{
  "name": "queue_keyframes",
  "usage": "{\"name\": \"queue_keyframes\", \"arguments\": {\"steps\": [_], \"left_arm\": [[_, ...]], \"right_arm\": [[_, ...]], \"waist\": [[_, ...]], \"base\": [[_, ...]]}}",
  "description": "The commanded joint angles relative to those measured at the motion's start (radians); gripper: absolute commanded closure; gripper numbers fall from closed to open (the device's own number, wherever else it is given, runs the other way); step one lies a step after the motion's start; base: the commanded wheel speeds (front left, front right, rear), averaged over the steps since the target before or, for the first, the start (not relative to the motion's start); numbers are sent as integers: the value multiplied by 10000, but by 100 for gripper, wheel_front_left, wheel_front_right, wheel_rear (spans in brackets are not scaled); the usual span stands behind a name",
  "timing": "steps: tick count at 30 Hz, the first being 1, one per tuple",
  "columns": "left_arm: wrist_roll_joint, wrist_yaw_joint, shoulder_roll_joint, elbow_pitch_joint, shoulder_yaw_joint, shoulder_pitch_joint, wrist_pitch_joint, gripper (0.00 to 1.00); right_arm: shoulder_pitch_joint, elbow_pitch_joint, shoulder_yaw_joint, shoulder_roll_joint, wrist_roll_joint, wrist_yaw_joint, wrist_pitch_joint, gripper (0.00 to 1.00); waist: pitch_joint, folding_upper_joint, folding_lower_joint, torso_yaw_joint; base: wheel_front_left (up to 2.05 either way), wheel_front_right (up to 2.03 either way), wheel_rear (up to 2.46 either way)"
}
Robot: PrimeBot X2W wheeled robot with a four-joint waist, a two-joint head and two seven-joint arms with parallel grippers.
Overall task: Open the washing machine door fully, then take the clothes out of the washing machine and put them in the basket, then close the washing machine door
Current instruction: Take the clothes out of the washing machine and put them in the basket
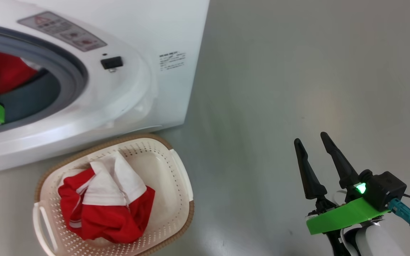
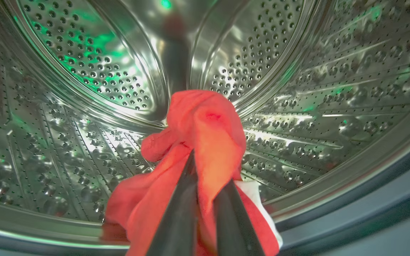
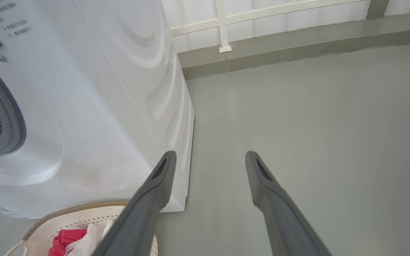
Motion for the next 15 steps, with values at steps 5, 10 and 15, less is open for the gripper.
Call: {"name": "queue_keyframes", "arguments": {"steps": [5, 10, 15], "left_arm": [[944, -54, -301, -1400, 1601, 1290, -49, 100], [1338, -54, -815, -2244, 2147, 2102, -49, 100], [1732, -54, -1277, -3208, 2474, 3031, -49, 100]], "right_arm": [[193, -48, 94, -98, -211, 65, -65, 0], [298, 47, 14, -98, -224, 65, -65, 0], [446, 120, -78, -98, -209, 65, -65, 0]], "waist": [[-651, 0, -1, 508], [-948, 0, -1, 738], [-1233, 0, -1, 949]], "base": [[0, 0, 0], [0, 0, 0], [0, 0, 0]]}}
